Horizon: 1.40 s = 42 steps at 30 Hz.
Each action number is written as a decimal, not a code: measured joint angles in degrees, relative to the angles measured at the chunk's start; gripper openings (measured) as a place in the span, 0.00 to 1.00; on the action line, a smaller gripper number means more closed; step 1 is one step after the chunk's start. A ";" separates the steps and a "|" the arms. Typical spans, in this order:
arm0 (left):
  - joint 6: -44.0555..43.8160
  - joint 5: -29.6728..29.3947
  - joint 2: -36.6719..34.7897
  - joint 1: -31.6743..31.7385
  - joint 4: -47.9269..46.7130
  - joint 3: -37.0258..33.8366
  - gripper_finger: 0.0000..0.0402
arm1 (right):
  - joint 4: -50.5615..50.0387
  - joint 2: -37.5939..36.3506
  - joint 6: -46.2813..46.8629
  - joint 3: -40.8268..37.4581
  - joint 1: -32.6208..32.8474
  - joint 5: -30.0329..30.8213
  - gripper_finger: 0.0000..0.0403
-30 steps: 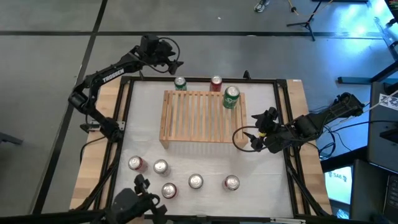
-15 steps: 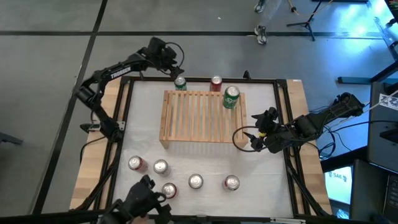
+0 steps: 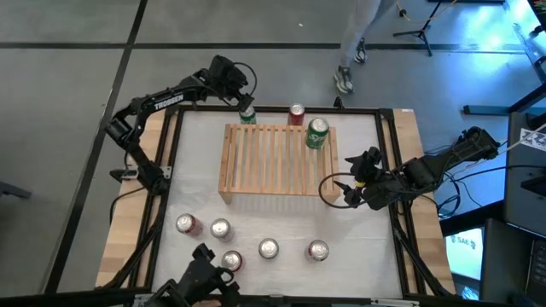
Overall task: Place canned beverage on shelf
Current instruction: Put the green soda can on the shelf aligned with the other green soda can
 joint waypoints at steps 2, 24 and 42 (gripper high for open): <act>-1.27 0.15 0.00 -0.57 -0.22 0.00 0.87 | 0.00 0.00 0.02 0.00 0.00 -0.02 0.95; -28.16 -1.89 -0.02 0.15 -6.37 -0.07 0.87 | 1.44 0.02 0.02 0.00 0.00 -0.02 0.95; -41.62 1.05 -0.02 -0.01 -6.71 -0.07 0.87 | 3.34 0.02 0.00 0.00 0.00 -2.50 0.95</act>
